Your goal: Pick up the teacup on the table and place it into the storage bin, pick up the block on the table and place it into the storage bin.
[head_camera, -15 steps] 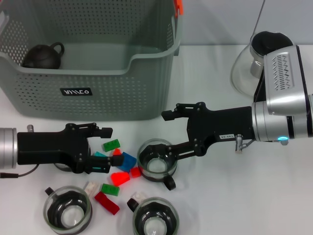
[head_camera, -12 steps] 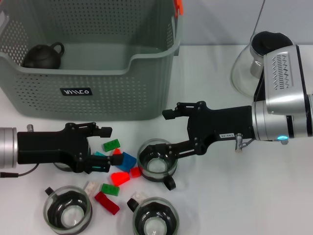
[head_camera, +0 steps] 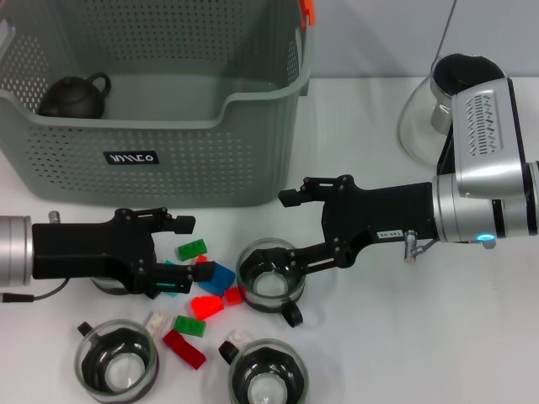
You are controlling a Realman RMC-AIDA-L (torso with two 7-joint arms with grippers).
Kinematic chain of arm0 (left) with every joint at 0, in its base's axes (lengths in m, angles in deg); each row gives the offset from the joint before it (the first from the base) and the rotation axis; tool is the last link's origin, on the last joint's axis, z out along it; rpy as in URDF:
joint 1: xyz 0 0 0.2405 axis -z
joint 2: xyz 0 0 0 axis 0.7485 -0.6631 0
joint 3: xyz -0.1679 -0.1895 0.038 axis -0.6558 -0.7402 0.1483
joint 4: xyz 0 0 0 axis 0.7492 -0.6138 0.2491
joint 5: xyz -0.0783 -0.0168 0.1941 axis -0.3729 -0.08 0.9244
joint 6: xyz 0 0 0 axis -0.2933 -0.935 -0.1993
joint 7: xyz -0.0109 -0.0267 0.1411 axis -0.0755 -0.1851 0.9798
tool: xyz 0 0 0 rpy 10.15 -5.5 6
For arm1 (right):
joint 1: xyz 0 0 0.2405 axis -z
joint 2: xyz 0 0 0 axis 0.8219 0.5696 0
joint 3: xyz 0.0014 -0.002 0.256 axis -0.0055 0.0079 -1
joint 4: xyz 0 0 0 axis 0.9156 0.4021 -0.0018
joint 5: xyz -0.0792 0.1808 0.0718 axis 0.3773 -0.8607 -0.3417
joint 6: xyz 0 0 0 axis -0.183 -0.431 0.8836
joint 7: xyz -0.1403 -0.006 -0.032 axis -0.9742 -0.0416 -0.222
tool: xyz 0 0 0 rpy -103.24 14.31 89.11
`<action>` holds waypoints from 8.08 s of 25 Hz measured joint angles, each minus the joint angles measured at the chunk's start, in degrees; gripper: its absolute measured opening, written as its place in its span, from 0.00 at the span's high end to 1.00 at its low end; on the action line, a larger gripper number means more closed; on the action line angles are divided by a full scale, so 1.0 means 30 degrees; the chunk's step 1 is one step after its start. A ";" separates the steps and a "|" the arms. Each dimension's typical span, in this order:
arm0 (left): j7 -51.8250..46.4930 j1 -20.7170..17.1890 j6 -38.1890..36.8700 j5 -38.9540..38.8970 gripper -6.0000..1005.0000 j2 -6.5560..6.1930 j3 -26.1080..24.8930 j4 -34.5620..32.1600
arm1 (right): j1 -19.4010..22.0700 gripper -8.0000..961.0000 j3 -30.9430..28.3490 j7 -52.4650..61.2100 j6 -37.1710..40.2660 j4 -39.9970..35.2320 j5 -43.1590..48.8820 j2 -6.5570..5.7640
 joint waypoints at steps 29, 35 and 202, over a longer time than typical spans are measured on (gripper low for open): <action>-0.0038 -0.0291 0.0174 -0.0237 0.14 0.0042 -0.0718 0.0120 | 0.0414 0.05 -0.1099 0.2052 1.0461 -0.6319 0.5505 -0.0238; -0.0056 -0.0318 0.0190 -0.0236 0.14 0.0053 -0.1060 0.0224 | -0.1211 0.05 0.1794 0.3061 1.0258 -0.6666 0.6152 0.0145; 0.0412 0.0143 0.0645 -0.0850 0.14 0.0221 -0.1201 0.0716 | -1.0264 0.92 0.8612 1.1493 -1.7178 0.1414 0.2101 0.0472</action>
